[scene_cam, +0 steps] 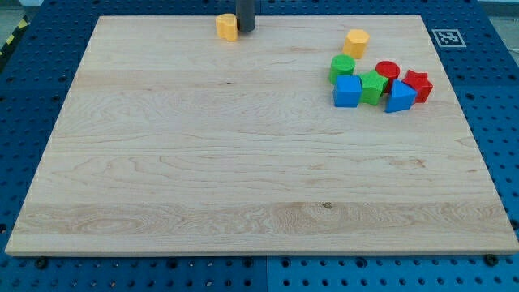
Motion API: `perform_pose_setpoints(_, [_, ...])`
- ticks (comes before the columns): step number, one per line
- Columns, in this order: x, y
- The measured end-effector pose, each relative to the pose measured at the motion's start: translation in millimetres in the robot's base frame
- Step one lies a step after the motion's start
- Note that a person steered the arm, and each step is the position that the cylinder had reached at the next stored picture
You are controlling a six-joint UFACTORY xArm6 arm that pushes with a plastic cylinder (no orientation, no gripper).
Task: Point at blue triangle
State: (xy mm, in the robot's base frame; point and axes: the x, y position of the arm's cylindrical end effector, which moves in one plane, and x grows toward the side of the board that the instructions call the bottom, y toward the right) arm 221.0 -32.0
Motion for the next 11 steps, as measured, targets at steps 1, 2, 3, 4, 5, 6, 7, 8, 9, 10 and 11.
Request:
perform_pose_setpoints(1, [0,-13])
perform_pose_setpoints(2, [0,-28])
perform_pose_setpoints(3, [0,-41])
perform_pose_setpoints(4, [0,-53])
perform_pose_setpoints(5, [0,-50])
perform_pose_setpoints(6, [2,-49])
perform_pose_setpoints(7, [9,-49])
perform_pose_setpoints(8, [22,-49])
perform_pose_setpoints(9, [22,-49])
perform_pose_setpoints(10, [22,-57])
perform_pose_setpoints(11, [22,-72])
